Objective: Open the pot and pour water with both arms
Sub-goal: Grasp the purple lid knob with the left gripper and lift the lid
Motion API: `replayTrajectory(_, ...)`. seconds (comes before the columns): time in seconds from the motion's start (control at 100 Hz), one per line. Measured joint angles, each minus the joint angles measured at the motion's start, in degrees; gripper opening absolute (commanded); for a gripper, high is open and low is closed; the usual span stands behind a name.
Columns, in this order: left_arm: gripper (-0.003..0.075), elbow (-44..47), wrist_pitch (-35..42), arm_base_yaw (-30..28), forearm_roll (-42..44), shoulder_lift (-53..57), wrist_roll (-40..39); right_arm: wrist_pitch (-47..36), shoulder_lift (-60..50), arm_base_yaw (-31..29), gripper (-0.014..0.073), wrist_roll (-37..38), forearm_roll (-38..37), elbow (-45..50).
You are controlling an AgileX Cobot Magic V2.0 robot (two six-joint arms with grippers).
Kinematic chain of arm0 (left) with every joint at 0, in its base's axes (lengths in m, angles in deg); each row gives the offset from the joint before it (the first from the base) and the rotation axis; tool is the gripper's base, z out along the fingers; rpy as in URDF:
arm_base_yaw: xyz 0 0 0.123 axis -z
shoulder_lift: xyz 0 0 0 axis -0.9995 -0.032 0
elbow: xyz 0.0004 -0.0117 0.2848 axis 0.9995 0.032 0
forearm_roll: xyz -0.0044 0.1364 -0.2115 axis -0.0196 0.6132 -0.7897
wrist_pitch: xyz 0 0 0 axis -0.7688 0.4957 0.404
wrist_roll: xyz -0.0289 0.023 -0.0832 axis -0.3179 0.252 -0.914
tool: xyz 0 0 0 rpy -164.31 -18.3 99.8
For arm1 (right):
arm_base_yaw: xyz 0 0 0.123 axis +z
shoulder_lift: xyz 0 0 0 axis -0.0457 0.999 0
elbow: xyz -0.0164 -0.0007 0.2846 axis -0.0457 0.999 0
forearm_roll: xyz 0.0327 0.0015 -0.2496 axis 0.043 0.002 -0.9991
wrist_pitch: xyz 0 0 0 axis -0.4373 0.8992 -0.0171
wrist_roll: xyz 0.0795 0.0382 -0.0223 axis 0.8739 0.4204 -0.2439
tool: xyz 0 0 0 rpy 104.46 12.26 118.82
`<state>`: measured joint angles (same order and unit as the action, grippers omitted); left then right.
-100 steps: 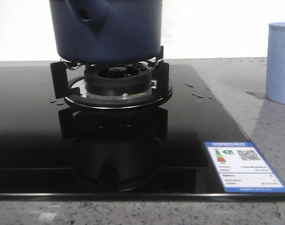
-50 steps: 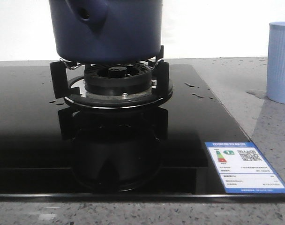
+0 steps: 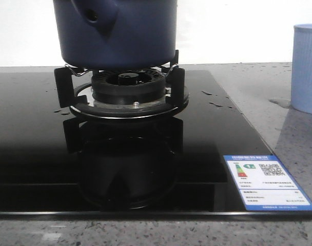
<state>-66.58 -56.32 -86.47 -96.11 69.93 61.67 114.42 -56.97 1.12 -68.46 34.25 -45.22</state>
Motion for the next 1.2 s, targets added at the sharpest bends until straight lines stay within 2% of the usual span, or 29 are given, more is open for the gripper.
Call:
replayTrajectory(0.07,-0.0017,-3.30,-6.30,0.00,-1.80,-5.97,5.83,6.28,4.27,0.00,-0.0074,-0.23,1.55,-3.78)
replayTrajectory(0.12,-0.0017,-5.34,-11.63,0.00,-5.27,-10.06,13.17,9.63,6.61,-0.03,-0.0074,-1.98,3.80,-5.75)
replayTrajectory(0.25,-0.0017,-10.23,-23.62,0.00,-19.67,-20.31,30.00,15.54,10.87,-0.03,-0.0074,-10.91,15.10,-8.71)
replayTrajectory(0.36,-0.0017,-14.29,-33.12,0.00,-29.21,-27.98,41.78,17.07,12.76,-0.03,-0.0074,-22.09,26.94,-9.15)
replayTrajectory(0.43,-0.0018,-17.02,-37.48,0.00,-31.88,-31.81,47.53,16.23,13.01,-0.03,-0.0074,-31.11,32.91,-9.19)
replayTrajectory(0.57,-0.0015,-22.77,-39.95,0.00,-33.22,-37.43,56.81,11.82,12.91,-0.03,-0.0074,-47.29,39.85,-9.41)
replayTrajectory(0.66,0.0059,-25.98,-40.32,0.00,-33.32,-40.03,64.01,8.78,12.91,-0.03,-0.0074,-51.42,40.85,-9.41)
replayTrajectory(0.7,0.0145,-27.30,-40.30,0.28,-33.32,-41.20,66.76,7.36,12.91,-0.03,-0.0072,-52.25,41.01,-9.41)
replayTrajectory(0.71,0.0145,-27.50,-40.30,0.51,-33.32,-41.60,67.86,7.13,12.91,-0.03,-0.0069,-52.37,41.01,-9.41)
replayTrajectory(0.73,0.0206,-28.11,-40.30,0.63,-33.32,-41.98,69.46,6.44,12.91,-0.03,-0.0063,-52.51,41.12,-9.41)
replayTrajectory(0.79,0.0362,-29.48,-40.30,1.79,-33.20,-43.64,73.54,4.58,12.91,-0.03,-0.0006,-53.01,41.26,-9.41)
replayTrajectory(0.82,0.0411,-30.16,-40.20,2.30,-33.19,-44.31,75.66,3.92,12.91,-0.03,0.0038,-53.75,41.42,-9.41)
replayTrajectory(0.86,0.0505,-30.73,-39.38,3.03,-32.94,-45.23,77.30,2.94,12.91,-0.03,0.0127,-54.66,41.40,-9.41)
replayTrajectory(0.9,0.0549,-31.24,-37.98,3.70,-32.94,-46.07,78.54,2.28,12.91,-0.03,0.0239,-56.12,41.44,-9.41)
replayTrajectory(0.99,0.0575,-32.22,-32.79,4.63,-32.94,-47.50,80.16,1.12,12.91,-0.03,0.0489,-58.59,41.53,-9.41)
replayTrajectory(1.04,0.0575,-32.49,-29.60,4.73,-32.94,-48.18,80.53,0.40,12.91,-0.03,0.0580,-59.15,41.53,-9.41)
replayTrajectory(1.11,0.0575,-32.94,-25.90,4.73,-32.94,-49.27,80.80,-0.71,12.91,-0.03,0.0643,-59.53,41.57,-9.41)
replayTrajectory(1.2,0.0575,-34.07,-23.64,4.73,-33.73,-51.34,81.98,-1.84,12.91,-0.03,0.0646,-59.73,41.66,-9.41)
